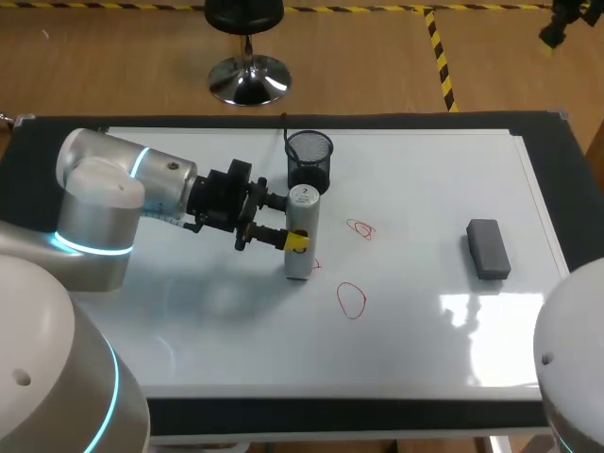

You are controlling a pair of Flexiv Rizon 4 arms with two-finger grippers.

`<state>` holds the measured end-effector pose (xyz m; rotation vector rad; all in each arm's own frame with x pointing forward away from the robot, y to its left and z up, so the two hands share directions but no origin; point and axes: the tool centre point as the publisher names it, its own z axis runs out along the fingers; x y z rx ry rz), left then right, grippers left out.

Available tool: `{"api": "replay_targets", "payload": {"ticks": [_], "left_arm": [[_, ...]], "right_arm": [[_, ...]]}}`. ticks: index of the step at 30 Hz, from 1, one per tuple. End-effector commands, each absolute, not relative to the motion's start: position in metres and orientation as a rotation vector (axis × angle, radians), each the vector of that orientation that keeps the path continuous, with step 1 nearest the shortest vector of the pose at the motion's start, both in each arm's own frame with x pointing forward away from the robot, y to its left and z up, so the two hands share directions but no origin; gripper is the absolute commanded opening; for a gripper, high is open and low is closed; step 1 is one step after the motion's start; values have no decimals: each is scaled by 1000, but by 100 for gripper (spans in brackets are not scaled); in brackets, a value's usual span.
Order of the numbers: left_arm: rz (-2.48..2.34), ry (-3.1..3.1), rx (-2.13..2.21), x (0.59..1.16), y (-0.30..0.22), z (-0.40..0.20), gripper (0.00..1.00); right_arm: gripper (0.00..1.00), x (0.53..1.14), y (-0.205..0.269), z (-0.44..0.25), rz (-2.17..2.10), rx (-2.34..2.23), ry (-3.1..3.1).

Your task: Pick up the inspection probe, press it on each red-marked spot on the whiteboard one by one, put down the probe, pick up the eraser, and wipe off all the red marks.

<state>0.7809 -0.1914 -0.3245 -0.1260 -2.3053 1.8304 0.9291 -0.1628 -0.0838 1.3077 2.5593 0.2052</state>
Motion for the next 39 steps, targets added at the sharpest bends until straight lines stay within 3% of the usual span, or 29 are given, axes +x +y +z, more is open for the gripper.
{"api": "replay_targets", "payload": {"ticks": [1, 20, 39], "left_arm": [[1833, -2305, -123, 777, -191, -336, 0], [1833, -2305, -123, 777, -191, -336, 0], [1833, -2305, -123, 777, -191, -336, 0]], "right_arm": [[100, 927, -165, -84, 210, 1305, 2559], [100, 924, -163, -87, 216, 1343, 2549], [100, 856, -156, -105, 302, 1715, 2449]]}}
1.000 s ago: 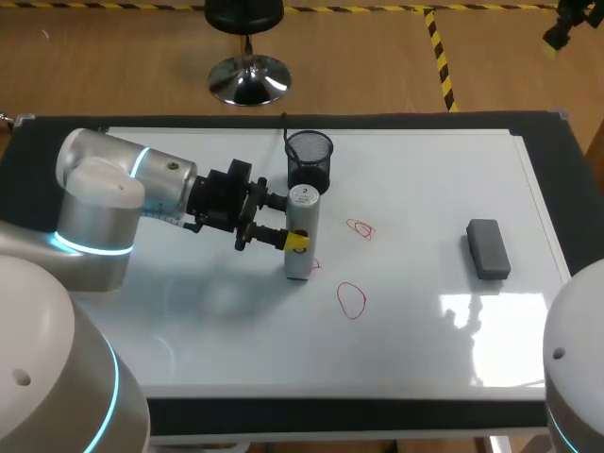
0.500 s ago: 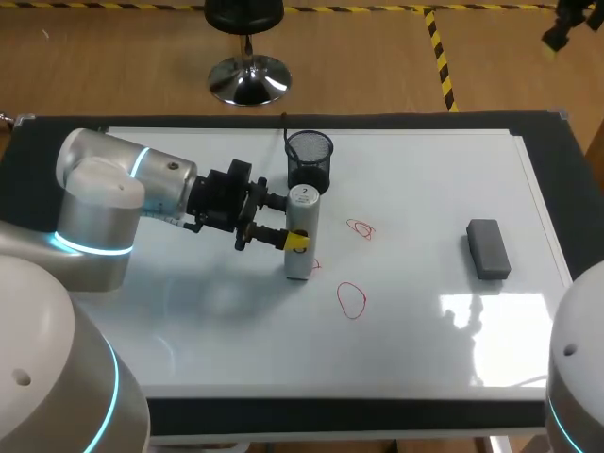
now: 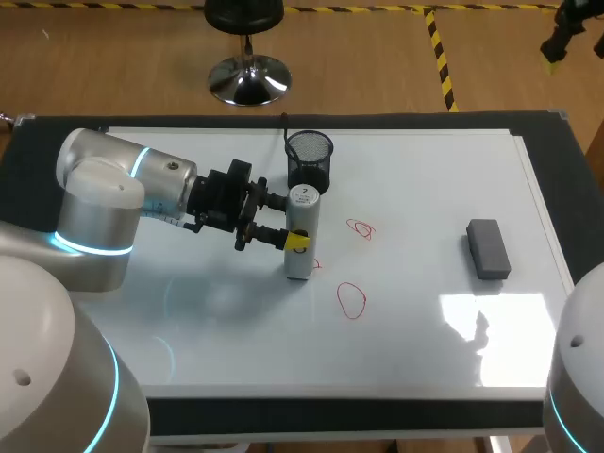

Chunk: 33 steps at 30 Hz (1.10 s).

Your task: Pick up the inspection probe, press it on each red-marked spot on the whiteboard one by one, put down the probe, pick up the eraser, and wipe off all the red marks.

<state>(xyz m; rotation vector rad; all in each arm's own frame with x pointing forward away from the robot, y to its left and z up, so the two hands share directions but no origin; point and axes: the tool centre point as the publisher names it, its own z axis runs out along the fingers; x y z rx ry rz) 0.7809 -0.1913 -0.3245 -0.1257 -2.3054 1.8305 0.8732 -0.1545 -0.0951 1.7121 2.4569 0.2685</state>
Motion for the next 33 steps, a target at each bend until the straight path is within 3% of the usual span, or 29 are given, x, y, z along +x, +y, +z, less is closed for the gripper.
{"api": "replay_targets", "payload": {"ticks": [1, 15, 33], "left_arm": [[1833, -2305, -123, 777, -191, -336, 0], [1833, -2305, -123, 777, -191, -336, 0], [1833, -2305, -123, 777, -191, -336, 0]], "right_arm": [[100, 853, -153, -107, 273, 1718, 2438], [100, 803, -139, -126, 177, 1841, 2414], [100, 803, -139, -126, 177, 1841, 2414]]}}
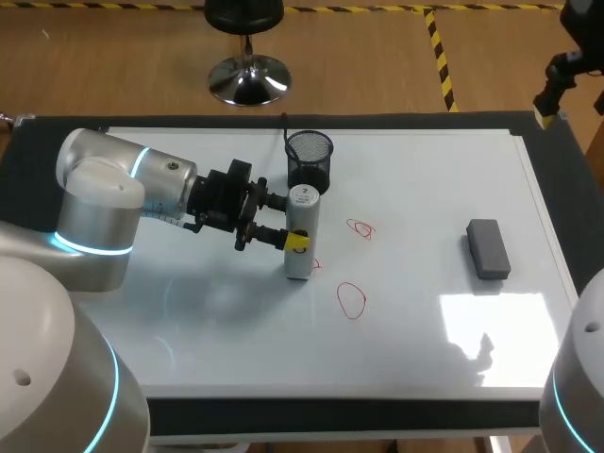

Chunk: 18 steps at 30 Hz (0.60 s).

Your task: Pick up the inspection probe, press it on each red-marked spot on the whiteboard one by one, put down the probe, pick up the eraser, and wipe off all the red marks.

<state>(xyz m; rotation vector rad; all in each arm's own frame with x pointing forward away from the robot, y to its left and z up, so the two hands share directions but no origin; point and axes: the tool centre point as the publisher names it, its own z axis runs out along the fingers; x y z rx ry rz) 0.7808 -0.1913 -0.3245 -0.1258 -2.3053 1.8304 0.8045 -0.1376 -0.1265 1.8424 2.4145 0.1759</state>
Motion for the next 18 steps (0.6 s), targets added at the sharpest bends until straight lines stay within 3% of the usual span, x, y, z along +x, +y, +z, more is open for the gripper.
{"api": "replay_targets", "payload": {"ticks": [1, 18], "left_arm": [[1833, -2305, -123, 777, -191, -336, 0], [1833, -2305, -123, 777, -191, -336, 0]], "right_arm": [[100, 803, -139, -126, 177, 1841, 2414], [100, 793, -125, -145, 204, 1946, 2321]]}}
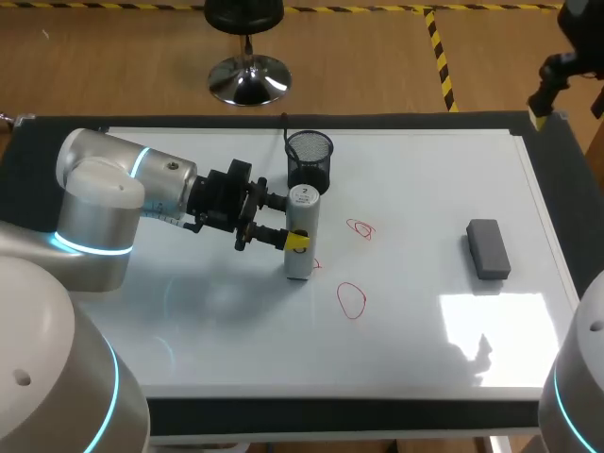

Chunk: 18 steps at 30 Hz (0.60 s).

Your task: Pick up the inspection probe, press it on each red-marked spot on the whiteboard one by one, put down the probe, pick up the eraser, and wipe off all the red marks.

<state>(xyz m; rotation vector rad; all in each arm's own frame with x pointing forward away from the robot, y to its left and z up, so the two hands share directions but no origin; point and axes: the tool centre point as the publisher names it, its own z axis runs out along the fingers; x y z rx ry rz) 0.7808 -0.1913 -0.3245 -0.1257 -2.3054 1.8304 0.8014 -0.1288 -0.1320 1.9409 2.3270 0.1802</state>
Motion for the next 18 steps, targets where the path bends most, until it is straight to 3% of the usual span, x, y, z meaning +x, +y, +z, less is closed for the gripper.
{"api": "replay_targets", "payload": {"ticks": [1, 18], "left_arm": [[1833, -2305, -123, 777, -191, -336, 0], [1833, -2305, -123, 777, -191, -336, 0]], "right_arm": [[100, 793, -124, -148, 206, 1960, 2309], [100, 772, -101, -201, 242, 2020, 2263]]}}
